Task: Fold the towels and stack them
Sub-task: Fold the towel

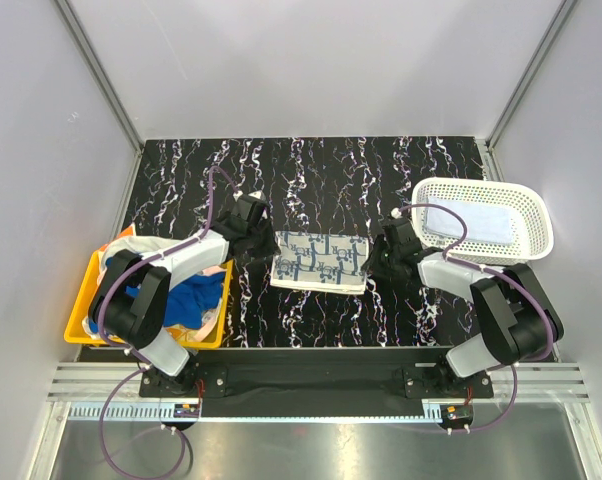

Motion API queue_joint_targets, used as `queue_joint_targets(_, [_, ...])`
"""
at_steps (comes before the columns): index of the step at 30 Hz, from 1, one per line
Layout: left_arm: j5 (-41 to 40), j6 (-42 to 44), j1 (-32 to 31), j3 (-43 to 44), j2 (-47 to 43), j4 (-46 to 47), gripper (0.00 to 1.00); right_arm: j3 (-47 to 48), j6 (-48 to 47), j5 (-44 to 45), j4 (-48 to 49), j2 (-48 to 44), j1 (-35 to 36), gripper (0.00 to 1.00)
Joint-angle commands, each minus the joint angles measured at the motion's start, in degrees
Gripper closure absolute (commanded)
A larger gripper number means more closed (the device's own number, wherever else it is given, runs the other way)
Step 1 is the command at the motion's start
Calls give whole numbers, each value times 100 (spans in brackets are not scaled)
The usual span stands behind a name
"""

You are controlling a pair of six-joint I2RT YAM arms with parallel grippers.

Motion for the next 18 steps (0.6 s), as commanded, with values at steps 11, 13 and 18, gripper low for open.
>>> queue_joint_targets(11, [-38,165,-34,225,23,-48,100,293,-241,441,-343,-338,67,88])
queue_joint_targets(13, [-29,174,-34,225,23,-74,100,320,-285,467,-422,-338,66,85])
queue_joint_targets(18, [-21,174,-34,216,14,-66,100,372,-320,459,-475,-391,66,90])
